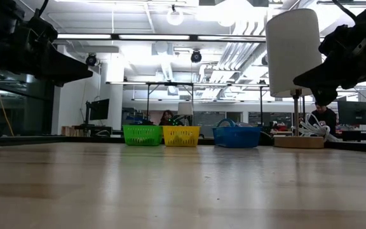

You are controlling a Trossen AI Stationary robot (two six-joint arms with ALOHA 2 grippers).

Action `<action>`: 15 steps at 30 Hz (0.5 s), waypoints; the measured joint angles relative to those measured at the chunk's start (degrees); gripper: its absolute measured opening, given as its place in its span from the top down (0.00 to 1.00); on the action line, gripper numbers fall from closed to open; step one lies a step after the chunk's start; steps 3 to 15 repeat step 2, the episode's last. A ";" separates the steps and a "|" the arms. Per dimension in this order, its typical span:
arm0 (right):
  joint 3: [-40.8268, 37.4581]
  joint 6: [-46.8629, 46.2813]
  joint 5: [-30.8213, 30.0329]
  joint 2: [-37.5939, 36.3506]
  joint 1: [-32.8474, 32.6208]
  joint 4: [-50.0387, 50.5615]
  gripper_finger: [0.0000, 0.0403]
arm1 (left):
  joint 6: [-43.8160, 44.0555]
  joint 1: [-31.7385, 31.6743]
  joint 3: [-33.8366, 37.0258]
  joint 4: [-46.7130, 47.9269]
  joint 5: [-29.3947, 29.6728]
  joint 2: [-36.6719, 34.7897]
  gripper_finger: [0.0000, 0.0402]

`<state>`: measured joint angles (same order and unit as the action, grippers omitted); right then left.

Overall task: Pick and place Stapler, Stapler remover, tape
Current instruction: Return to Home Position

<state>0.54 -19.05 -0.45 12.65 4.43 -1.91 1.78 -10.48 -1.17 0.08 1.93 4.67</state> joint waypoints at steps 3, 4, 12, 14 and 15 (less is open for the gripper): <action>0.00 0.00 0.00 0.02 0.00 0.00 1.00 | 0.00 0.00 0.00 0.00 0.00 0.00 0.52; 0.00 0.00 0.00 0.02 0.00 0.00 1.00 | 0.00 0.00 0.00 0.00 0.00 0.00 0.52; 0.00 0.00 0.00 0.02 0.00 0.00 1.00 | 0.00 0.00 0.00 0.00 0.00 0.00 0.52; 0.00 0.00 0.00 0.02 0.00 0.00 1.00 | 0.00 0.00 0.00 0.00 0.00 0.00 0.52; 0.00 0.00 0.00 0.02 0.00 0.00 1.00 | 0.00 0.00 0.00 0.00 0.00 0.00 0.52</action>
